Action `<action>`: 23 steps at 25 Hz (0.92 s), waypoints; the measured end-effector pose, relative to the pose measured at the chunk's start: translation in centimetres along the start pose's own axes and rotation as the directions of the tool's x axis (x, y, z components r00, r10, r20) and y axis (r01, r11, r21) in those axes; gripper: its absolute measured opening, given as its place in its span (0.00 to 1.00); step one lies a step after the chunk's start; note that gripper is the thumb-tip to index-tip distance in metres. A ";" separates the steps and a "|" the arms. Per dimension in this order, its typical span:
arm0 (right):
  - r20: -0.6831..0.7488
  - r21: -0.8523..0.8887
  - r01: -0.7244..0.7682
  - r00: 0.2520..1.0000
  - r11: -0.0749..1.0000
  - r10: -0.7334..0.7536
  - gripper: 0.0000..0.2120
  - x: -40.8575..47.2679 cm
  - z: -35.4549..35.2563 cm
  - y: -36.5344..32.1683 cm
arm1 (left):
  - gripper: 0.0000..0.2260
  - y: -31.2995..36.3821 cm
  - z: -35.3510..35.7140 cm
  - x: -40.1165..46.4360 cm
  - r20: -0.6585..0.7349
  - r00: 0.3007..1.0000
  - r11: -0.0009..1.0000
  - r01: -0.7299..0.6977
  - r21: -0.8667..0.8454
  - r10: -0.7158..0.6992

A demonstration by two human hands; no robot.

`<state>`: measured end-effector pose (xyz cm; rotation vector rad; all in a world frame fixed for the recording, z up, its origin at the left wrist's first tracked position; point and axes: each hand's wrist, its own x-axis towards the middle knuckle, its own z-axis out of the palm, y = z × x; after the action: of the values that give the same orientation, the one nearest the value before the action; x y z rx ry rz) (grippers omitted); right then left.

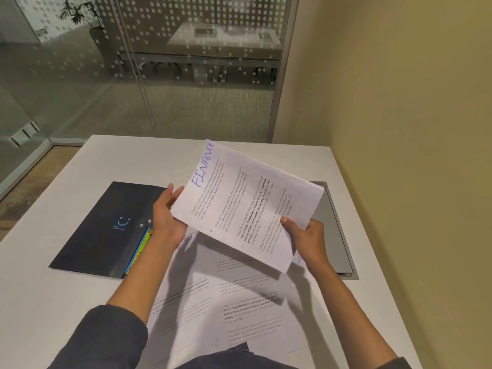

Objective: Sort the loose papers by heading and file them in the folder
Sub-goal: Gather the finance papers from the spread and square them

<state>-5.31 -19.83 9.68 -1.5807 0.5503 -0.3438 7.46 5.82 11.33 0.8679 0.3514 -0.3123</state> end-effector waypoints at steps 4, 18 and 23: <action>0.000 -0.091 0.020 1.000 0.996 -0.020 0.08 0.4 -1.1 0.3 | 0.05 0.3 -0.9 0.9 -0.008 0.998 0.762 -0.038 0.647 0.056; -0.118 0.031 -0.274 0.954 0.961 0.275 0.15 -1.5 2.9 6.7 | 0.14 -8.8 -4.0 -0.9 -0.096 0.988 0.693 -0.012 0.721 0.117; -0.118 0.000 -0.264 0.958 0.964 0.262 0.16 -1.7 2.7 7.0 | 0.14 -9.1 -4.5 -1.3 -0.100 0.988 0.694 -0.009 0.720 0.117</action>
<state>-6.29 -16.82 2.71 -1.4857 0.8470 -0.2314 1.85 3.97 3.03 1.6919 0.3261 -0.3286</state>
